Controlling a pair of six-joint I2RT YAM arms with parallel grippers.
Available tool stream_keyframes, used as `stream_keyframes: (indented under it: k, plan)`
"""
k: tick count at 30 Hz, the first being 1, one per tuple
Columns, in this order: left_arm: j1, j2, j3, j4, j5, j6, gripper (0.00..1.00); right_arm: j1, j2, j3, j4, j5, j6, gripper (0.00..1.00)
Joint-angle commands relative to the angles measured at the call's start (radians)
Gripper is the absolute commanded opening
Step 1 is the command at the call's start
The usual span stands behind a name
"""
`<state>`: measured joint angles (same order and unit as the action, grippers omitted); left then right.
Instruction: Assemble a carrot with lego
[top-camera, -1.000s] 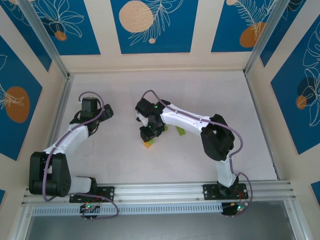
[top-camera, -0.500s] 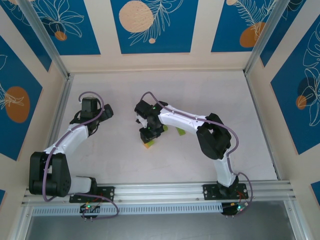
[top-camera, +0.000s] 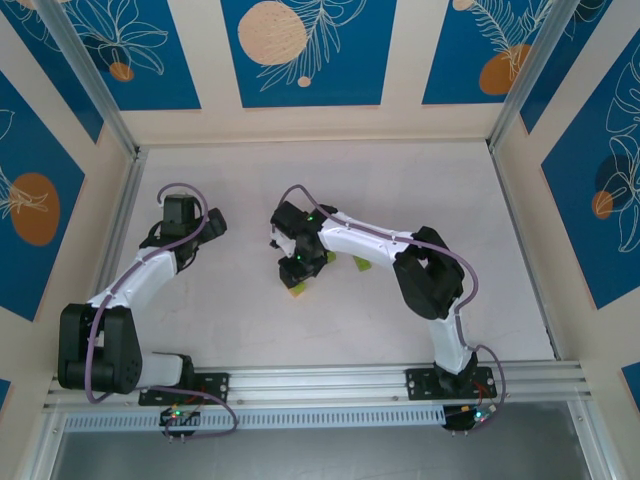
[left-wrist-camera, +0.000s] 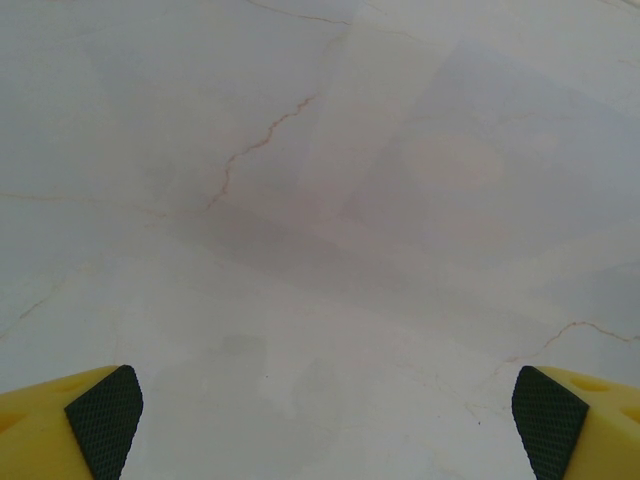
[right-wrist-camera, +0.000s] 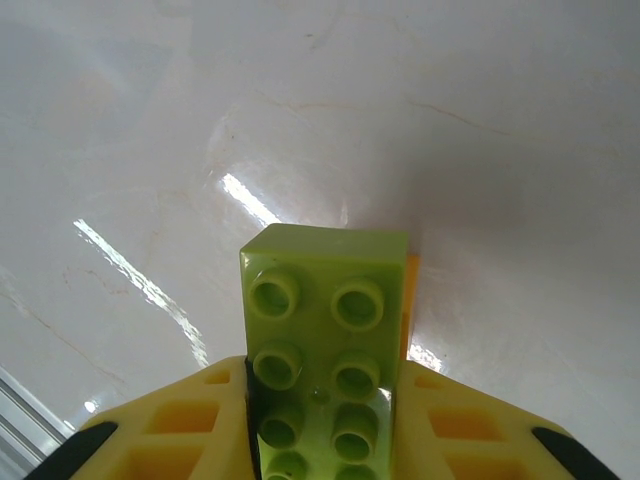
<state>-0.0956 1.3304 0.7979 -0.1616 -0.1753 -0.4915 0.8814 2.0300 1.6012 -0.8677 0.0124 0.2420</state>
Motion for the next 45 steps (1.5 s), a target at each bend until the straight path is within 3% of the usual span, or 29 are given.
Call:
stream_keyframes:
  k: [1,35,45]
  plan:
    - [0.007,-0.013,0.03,-0.005,0.008,0.005,0.98,-0.004,0.021,-0.043,-0.028,-0.014,-0.027,0.31]
    - [0.007,-0.008,0.034,-0.002,0.016,0.004,0.98,0.041,0.032,-0.058,-0.059,-0.017,0.028,0.3]
    - [0.007,-0.014,0.032,-0.006,0.014,0.004,0.98,0.076,0.049,-0.031,-0.098,0.072,0.055,0.3]
